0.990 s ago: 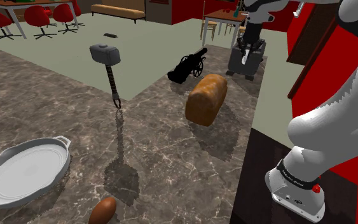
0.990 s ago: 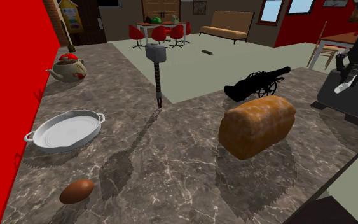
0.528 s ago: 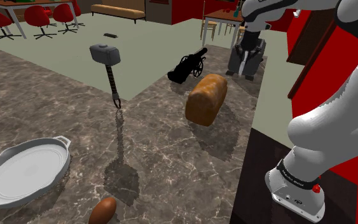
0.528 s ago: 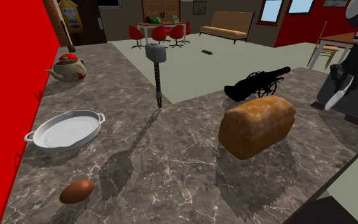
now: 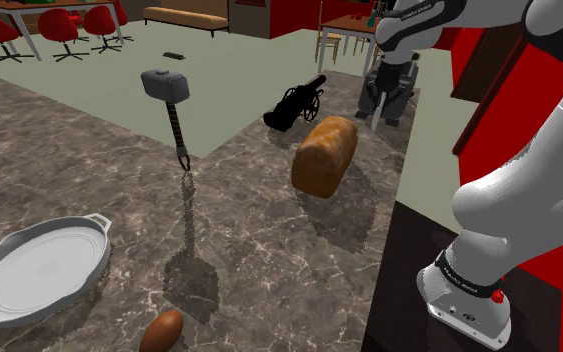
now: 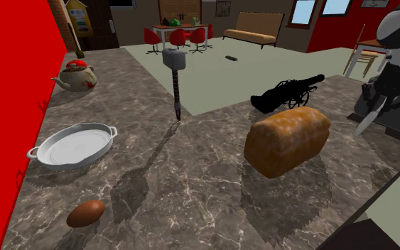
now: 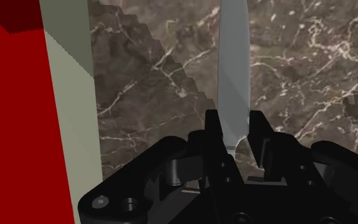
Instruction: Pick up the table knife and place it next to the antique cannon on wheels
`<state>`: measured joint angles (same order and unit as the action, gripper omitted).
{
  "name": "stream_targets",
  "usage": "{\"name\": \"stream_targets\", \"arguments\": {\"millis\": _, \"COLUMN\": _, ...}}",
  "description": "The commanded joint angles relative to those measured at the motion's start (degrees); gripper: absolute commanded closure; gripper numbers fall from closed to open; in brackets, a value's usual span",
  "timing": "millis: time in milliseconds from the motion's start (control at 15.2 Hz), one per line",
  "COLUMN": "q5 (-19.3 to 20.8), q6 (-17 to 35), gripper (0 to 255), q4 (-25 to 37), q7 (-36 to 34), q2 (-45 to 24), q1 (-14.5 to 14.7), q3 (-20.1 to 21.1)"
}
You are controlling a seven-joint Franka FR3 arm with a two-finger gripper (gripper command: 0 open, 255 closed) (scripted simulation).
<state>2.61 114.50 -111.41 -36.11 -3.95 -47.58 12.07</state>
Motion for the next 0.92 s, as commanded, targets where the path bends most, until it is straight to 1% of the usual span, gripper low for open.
{"name": "stream_targets", "arguments": {"millis": 0, "q5": 0.13, "q6": 1.56, "gripper": 255, "q4": -1.1, "q7": -0.05, "q2": -0.44, "q1": -0.03, "q3": -0.04}}
{"name": "stream_targets", "arguments": {"millis": 858, "q5": 1.43, "q6": 10.87, "gripper": 255, "q4": -6.45, "q7": -1.11, "q2": -4.52, "q1": 0.12, "q3": -0.18}}
